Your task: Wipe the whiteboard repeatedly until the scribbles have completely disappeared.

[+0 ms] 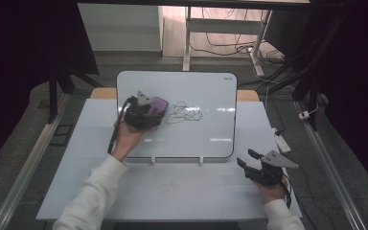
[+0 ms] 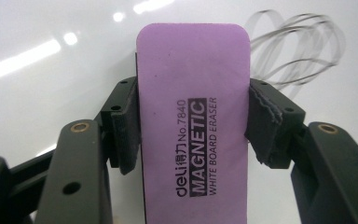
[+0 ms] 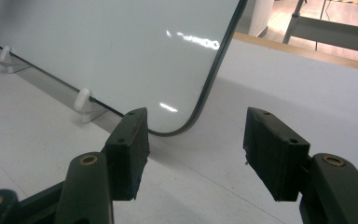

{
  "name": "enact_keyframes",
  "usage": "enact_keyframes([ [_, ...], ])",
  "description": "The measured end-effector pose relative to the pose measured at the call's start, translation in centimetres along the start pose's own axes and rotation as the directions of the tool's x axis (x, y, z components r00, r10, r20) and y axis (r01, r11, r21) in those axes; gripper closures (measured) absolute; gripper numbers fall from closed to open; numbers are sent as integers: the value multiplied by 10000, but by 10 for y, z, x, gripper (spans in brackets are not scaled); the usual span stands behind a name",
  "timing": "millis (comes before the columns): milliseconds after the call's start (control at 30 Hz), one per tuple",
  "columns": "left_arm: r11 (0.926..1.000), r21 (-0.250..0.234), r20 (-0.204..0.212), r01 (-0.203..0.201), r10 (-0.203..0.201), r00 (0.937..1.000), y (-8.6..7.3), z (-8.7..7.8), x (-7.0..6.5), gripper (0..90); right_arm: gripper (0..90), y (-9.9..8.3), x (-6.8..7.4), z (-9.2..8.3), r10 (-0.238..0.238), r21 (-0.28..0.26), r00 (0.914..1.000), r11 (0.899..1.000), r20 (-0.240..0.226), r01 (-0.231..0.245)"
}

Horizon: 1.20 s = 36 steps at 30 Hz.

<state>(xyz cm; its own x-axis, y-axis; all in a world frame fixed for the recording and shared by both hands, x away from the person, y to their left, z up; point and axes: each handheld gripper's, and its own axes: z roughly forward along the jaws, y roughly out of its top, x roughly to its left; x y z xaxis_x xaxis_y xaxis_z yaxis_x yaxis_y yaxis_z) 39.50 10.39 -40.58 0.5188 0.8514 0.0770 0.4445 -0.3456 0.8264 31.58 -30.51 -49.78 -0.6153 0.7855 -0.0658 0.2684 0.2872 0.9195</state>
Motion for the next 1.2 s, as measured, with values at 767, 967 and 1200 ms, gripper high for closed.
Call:
enact_keyframes([
  [767,9969,-483,-821,621,-660,9944,-12,-19,35,413,403,-1,-1,-1,48,23,10000,10000,70,-48],
  [967,9982,-532,-241,265,-278,9993,8,2,4,413,403,-1,-1,-2,39,0,10000,10000,42,-39],
  [1200,9981,-545,461,-284,309,9985,27,27,-39,413,403,-1,-2,-3,31,-48,10000,10000,44,-30],
])
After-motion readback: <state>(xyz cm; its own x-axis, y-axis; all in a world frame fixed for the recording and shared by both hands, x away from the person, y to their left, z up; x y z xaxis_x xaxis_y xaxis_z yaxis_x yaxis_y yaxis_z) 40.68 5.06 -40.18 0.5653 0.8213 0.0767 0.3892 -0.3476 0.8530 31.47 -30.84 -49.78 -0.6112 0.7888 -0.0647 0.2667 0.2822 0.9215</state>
